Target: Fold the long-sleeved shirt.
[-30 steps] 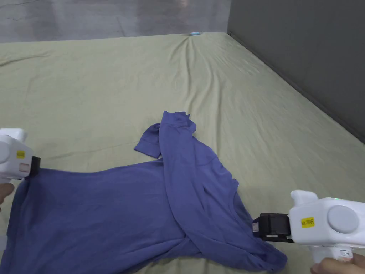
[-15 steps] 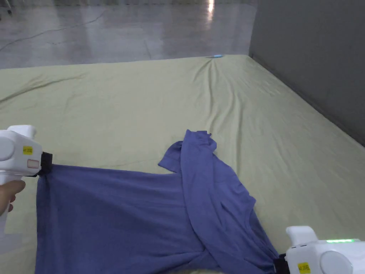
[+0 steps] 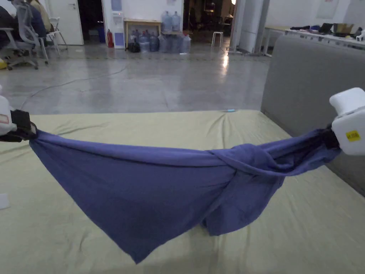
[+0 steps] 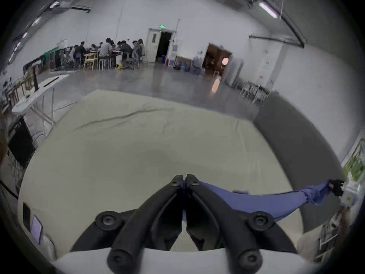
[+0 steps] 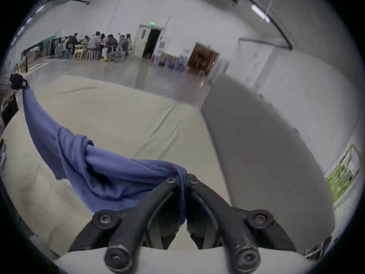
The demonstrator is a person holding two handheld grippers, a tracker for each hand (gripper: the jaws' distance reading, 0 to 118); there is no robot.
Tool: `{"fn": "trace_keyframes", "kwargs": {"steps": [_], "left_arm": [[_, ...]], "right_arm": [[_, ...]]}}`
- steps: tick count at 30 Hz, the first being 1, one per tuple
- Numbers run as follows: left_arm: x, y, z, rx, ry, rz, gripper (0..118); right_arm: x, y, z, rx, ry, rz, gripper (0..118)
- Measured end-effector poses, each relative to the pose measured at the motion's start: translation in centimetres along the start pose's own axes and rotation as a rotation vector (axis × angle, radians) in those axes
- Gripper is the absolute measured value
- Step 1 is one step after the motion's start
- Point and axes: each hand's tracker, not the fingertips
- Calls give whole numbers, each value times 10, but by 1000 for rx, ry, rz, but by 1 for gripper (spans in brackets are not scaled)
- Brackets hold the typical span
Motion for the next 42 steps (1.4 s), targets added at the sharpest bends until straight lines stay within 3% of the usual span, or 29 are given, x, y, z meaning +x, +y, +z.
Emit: {"fn": "trace_keyframes", "kwargs": {"steps": [4,8,13,16,22,26,30,32,38,42], "left_arm": [[20,58,21,101,-1,-31,0],[40,110,26,184,98,-167,0],[39,155,17,224,58,-5,0],[44,174,6,218,77,-21,0],[55,202,-14,231,84,-18,0],[58,194,-35,237,83,-64,0],[52,152,-69,138,84,-54,0],[43,123,-91,68,78,-62,0],[0,-22,-153,-218,50,-73,0],[-33,-122,-153,-355,51,-56,0]], "right_arm": [[16,92,-2,100,-61,36,0],[26,171,-11,156,-147,72,0],[36,233,-22,184,-145,21,0],[37,258,-29,193,-167,39,0],[52,290,-54,212,-177,-26,0],[41,266,-64,192,-160,-81,0],[37,234,-138,100,-51,-132,0],[19,191,-162,51,7,-126,0],[-30,22,-215,-138,179,-228,0],[-52,-90,-202,-229,229,-218,0]]}}
